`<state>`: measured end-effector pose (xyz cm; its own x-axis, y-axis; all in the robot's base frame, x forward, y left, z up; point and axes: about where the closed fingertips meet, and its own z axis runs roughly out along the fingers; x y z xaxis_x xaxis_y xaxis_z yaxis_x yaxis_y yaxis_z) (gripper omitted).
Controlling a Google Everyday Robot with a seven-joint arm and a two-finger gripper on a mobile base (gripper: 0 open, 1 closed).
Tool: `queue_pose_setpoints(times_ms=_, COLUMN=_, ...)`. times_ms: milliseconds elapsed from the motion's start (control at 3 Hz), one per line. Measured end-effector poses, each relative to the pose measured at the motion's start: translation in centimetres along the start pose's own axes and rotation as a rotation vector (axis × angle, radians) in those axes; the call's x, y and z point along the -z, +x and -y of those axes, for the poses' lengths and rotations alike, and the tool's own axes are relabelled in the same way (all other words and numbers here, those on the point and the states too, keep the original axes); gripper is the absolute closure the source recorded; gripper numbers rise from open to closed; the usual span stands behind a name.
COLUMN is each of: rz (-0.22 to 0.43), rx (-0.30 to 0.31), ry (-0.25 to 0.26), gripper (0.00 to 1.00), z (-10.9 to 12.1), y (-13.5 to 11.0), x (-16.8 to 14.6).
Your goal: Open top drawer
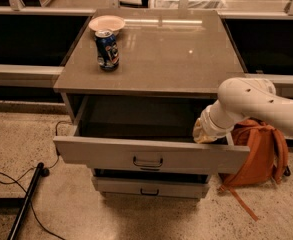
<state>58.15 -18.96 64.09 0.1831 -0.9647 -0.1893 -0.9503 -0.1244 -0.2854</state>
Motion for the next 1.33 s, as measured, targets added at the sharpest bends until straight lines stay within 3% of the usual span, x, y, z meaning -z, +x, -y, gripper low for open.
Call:
queue_pose_setpoints(times_ms=333, rz=0.008, rx=0.008, ry=-0.022, gripper=0.95, z=-0.9, y=-0.3, x=-0.3)
queue_pose_setpoints(times_ms=1333, rz=0.027, rx=0.051, ry=-0.104, gripper=0.95, z=-6.1, y=-1.3, x=1.1)
